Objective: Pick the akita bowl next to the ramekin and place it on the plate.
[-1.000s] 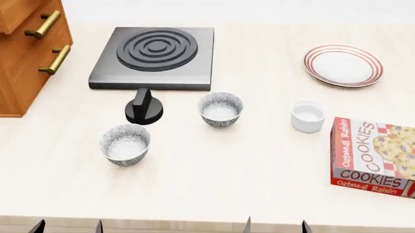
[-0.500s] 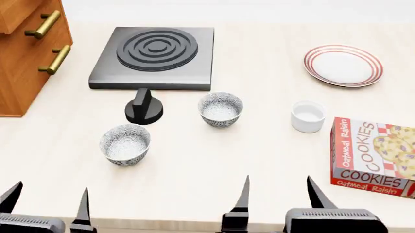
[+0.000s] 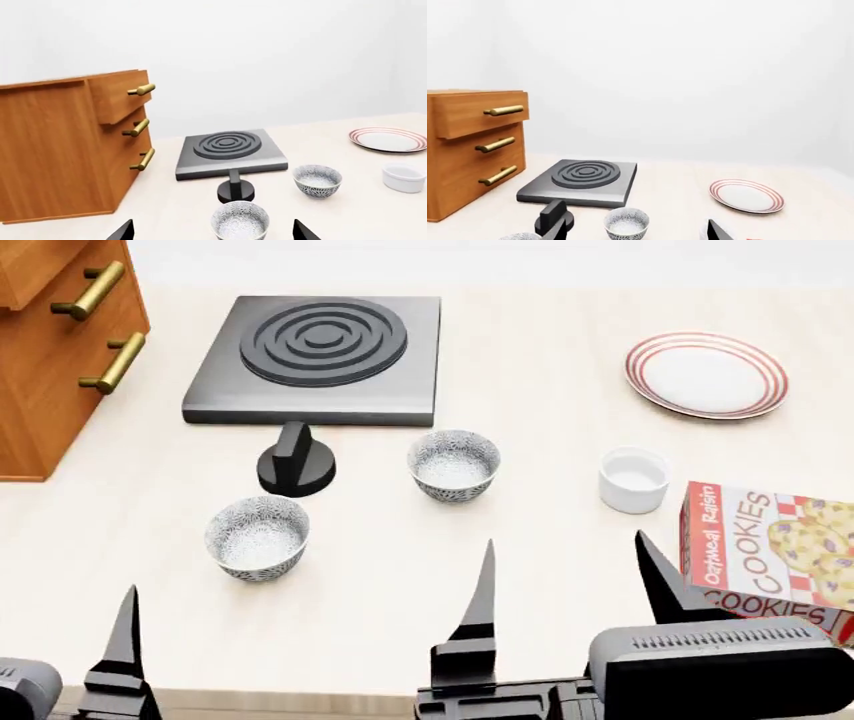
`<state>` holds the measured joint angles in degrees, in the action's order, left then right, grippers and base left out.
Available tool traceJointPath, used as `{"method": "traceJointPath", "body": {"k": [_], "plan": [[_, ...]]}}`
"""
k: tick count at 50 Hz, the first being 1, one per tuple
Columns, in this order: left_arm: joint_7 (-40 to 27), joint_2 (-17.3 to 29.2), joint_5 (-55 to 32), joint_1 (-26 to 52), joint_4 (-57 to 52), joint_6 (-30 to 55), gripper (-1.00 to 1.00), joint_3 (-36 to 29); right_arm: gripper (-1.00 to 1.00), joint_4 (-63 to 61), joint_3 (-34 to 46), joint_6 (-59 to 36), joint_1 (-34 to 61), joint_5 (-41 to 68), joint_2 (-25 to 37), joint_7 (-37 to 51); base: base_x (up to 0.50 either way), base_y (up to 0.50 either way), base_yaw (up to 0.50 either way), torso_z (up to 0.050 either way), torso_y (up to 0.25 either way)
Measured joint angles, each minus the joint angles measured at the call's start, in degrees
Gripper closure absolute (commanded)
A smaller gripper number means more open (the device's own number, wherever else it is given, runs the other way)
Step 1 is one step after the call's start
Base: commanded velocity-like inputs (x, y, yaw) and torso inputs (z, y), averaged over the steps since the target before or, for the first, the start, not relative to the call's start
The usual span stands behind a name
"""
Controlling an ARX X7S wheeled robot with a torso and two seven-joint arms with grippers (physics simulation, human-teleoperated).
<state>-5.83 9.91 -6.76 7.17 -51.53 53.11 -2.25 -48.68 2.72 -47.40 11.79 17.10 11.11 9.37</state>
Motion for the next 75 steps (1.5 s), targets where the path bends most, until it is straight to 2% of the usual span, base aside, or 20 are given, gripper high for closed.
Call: {"method": "traceJointPath", "body": {"k": [31, 75], "plan": [[-1.54, 1.12, -1.12, 0.71, -1.65, 2.44, -1.0, 0.42, -1.0, -2.97, -1.33, -1.89, 1.83, 2.79, 0.35, 1.78, 0.01, 0.0, 0.0, 0.0, 0.0], [-3.35, 1.94, -2.88, 1.45, -1.5, 3.45, -1.0, 0.62, -1.0, -3.09, -1.44, -1.6, 1.97, 4.82, 1.46, 4.08, 0.19, 0.0, 0.0, 0.0, 0.0]]}}
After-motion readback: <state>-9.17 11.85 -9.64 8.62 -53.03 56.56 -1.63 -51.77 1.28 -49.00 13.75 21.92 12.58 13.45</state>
